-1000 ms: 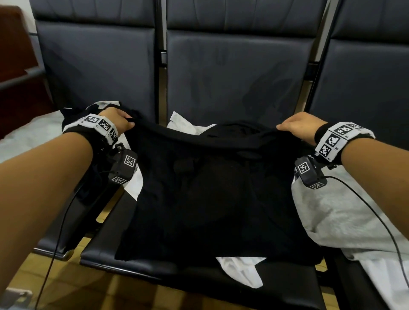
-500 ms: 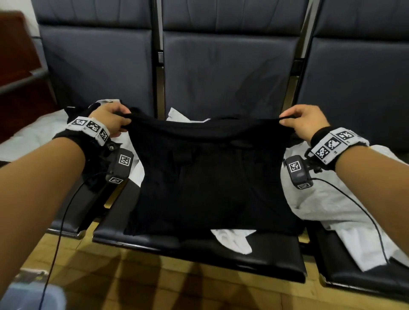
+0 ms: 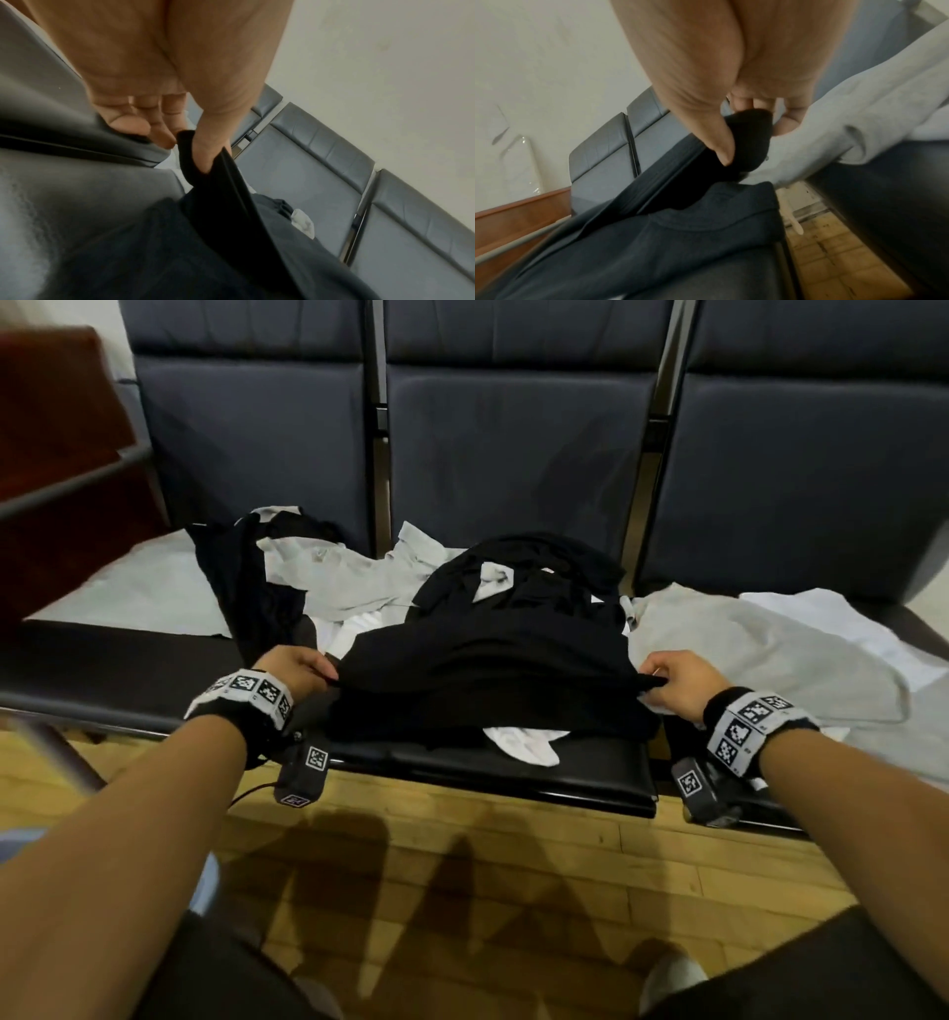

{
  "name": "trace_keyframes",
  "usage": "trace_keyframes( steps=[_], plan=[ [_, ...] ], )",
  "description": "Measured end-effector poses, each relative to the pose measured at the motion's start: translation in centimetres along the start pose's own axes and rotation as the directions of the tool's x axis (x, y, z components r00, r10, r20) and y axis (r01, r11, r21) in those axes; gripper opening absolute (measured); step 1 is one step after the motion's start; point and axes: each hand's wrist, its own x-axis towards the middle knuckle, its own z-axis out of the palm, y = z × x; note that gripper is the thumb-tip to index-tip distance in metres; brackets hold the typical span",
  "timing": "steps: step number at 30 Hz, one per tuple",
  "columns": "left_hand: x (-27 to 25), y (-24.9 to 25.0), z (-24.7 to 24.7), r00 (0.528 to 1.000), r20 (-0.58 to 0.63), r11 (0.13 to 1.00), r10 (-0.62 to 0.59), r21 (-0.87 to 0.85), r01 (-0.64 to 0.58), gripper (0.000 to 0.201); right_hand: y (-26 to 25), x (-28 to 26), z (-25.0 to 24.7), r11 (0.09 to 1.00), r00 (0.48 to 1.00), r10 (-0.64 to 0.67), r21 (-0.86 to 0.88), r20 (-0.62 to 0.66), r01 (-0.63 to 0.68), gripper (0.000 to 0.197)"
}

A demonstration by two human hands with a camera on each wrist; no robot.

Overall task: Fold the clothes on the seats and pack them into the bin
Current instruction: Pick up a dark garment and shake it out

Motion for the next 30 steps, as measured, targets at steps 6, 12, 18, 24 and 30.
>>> trace_keyframes(
  steps=[6,12,18,24,30],
  plan=[
    [-0.9,1.4,-0.8,0.967,-0.248,0.991,0.058,-0.103,-0.086,0.023,-0.2,-0.6,-1.1,0.995,0.957,-0.062,0.063,-0.285,0.083,0.026],
    [-1.3,0.8,0.4,0.966,0.258,0.9,0.035,0.412,-0.143,0.026,-0.8,-1.8,-0.4,0.966,0.979,0.078,-0.256,0.186,-0.028,0.027],
    [-1.6,4.7,3.4,0.932,0.261,0.892,0.252,0.312,-0.328,0.016,-5.3,-1.8,1.6,0.955,0.97,-0.207,-0.191,0.131,0.229,0.025],
    [0.6,3.7,5.0,0.984,0.171,0.907,0.039,0.407,-0.106,0.038,-7.0,-1.8,5.2,0.896,0.933,-0.186,-0.337,0.31,0.29,0.031],
    [3.7,1.0,4.1,0.983,-0.017,0.897,-0.181,0.407,0.173,0.072,-9.1,-0.4,5.4,0.912,0.946,-0.233,-0.287,0.224,0.292,0.024]
  ],
)
